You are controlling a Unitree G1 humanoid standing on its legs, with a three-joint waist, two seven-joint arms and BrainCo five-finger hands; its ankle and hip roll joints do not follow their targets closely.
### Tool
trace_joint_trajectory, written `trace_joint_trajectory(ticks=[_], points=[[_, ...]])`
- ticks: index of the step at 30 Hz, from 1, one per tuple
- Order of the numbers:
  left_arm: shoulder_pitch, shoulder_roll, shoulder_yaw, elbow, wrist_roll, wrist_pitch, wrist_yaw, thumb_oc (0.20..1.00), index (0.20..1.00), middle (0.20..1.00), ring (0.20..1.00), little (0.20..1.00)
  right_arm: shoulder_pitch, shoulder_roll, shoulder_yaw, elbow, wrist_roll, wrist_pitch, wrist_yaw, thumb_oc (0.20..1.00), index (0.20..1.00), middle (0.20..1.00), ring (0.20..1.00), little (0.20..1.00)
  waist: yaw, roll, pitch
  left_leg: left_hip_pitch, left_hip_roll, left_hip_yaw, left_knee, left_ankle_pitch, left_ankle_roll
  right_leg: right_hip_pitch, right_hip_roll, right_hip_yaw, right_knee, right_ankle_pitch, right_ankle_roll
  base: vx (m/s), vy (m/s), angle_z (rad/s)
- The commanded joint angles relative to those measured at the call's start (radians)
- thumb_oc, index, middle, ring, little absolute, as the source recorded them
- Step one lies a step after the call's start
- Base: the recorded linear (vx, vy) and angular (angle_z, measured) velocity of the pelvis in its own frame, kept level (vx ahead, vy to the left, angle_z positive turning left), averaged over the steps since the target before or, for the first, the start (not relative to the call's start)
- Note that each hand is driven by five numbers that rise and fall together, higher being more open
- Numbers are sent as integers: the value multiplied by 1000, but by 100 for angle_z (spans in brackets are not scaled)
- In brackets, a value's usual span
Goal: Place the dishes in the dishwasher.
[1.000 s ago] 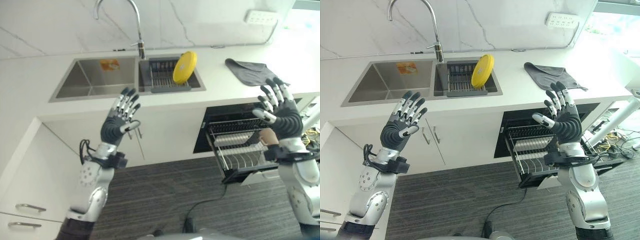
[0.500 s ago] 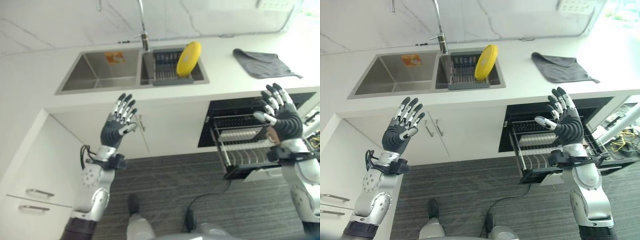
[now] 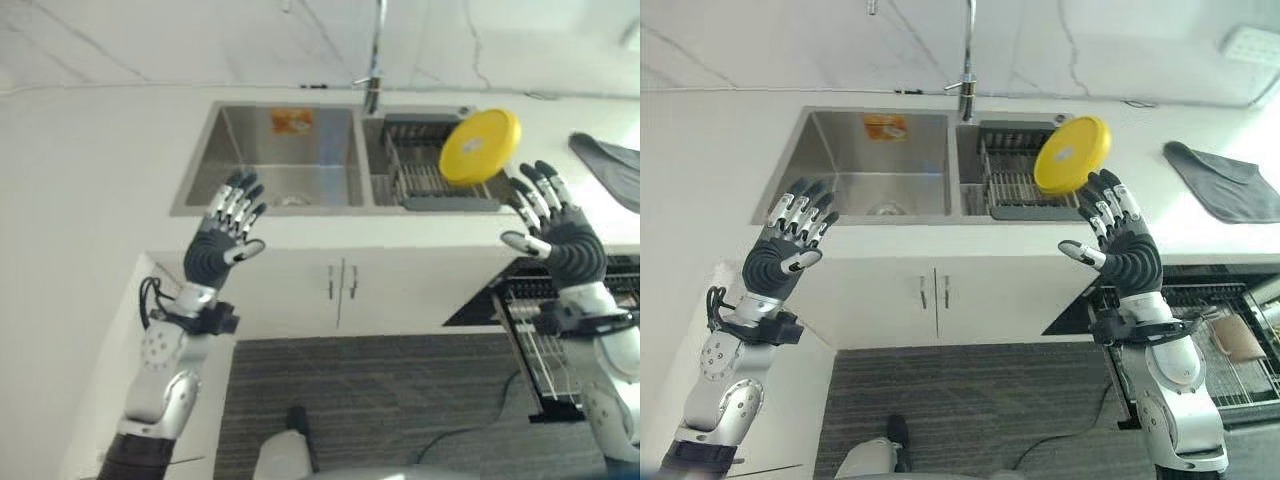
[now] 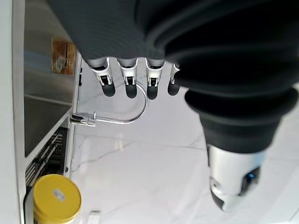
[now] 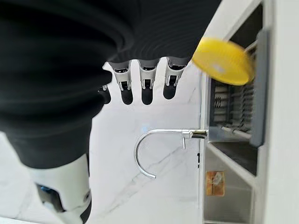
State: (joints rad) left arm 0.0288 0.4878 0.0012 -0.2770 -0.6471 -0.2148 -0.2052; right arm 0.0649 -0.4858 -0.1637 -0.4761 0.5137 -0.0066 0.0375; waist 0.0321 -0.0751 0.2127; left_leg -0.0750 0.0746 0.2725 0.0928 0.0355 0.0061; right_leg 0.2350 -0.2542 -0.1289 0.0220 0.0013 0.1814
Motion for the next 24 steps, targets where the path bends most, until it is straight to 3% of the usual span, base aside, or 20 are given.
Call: trace_joint_trajectory(ticks=[1,4,6,8,9,12,14,18,19,20,24], points=[[5,-3,12,-78,45,-4,-27,1000,1000,1000,1000,1000,-37,-37,10,-2,-27,-47,-31,1000,1000,1000,1000,1000,-5,32,-89,-6,53,-41,-166,92,-66,0,58,-50,26,-28,-1,198,250,6],[-10,11,1,-78,117,0,-40,1000,1000,1000,1000,1000,-35,-29,7,-5,-32,-49,-27,1000,1000,1000,1000,1000,-12,23,-93,10,13,-48,-165,66,-35,-42,32,-31,116,35,8,145,311,-2],[-14,24,-3,-88,124,13,-61,1000,1000,1000,1000,1000,-12,-29,-17,10,-23,-72,-10,1000,1000,1000,1000,1000,-26,29,-96,41,-32,-69,-169,36,11,-115,49,12,348,127,4,189,526,-2],[-11,21,-8,-89,113,21,-67,1000,1000,1000,1000,1000,11,-19,-24,10,-22,-84,3,1000,1000,1000,1000,1000,-35,36,-93,62,-50,-83,-165,15,33,-173,67,33,536,162,7,129,381,10],[-7,16,-11,-90,114,20,-69,1000,1000,1000,1000,1000,18,-11,-20,6,-27,-85,9,1000,1000,1000,1000,1000,-38,54,-91,74,-39,-88,-167,12,37,-210,83,34,616,181,1,89,311,18],[-1,14,-19,-88,161,15,-61,1000,1000,1000,1000,1000,29,-27,4,-5,-31,-68,27,1000,1000,1000,1000,1000,-54,72,-73,122,-28,-88,-169,-13,43,-367,70,21,781,173,-9,116,229,0],[-13,24,-19,-82,159,20,-52,1000,1000,1000,1000,1000,16,-48,-2,11,4,-71,28,1000,1000,1000,1000,1000,-58,70,-66,131,-20,-80,-171,-15,41,-394,55,7,764,160,-8,112,-9,-22],[-56,29,-37,-54,162,24,-28,1000,1000,1000,1000,1000,4,-64,-32,22,53,-81,53,1000,1000,1000,1000,1000,-85,28,-42,182,-13,-70,-174,-43,7,-417,-28,-26,410,220,13,177,-179,-16],[-56,30,-39,-52,163,23,-27,1000,1000,1000,1000,1000,7,-63,-33,19,54,-82,53,1000,1000,1000,1000,1000,-89,26,-40,187,-13,-72,-174,-48,5,-409,-31,-28,377,226,15,248,-186,-1],[-59,28,-51,-54,160,23,-19,1000,1000,1000,1000,1000,13,-54,-29,3,44,-77,46,1000,1000,1000,1000,1000,-107,12,-42,207,-22,-89,-175,-71,-10,-393,-35,-19,189,235,19,251,-164,3],[-65,22,-67,-65,165,28,-9,1000,1000,1000,1000,1000,-5,-48,-11,-5,12,-59,16,1000,1000,1000,1000,1000,-112,1,-49,243,-32,-110,-180,-110,-26,-374,-72,-37,34,299,44,216,-154,34]])
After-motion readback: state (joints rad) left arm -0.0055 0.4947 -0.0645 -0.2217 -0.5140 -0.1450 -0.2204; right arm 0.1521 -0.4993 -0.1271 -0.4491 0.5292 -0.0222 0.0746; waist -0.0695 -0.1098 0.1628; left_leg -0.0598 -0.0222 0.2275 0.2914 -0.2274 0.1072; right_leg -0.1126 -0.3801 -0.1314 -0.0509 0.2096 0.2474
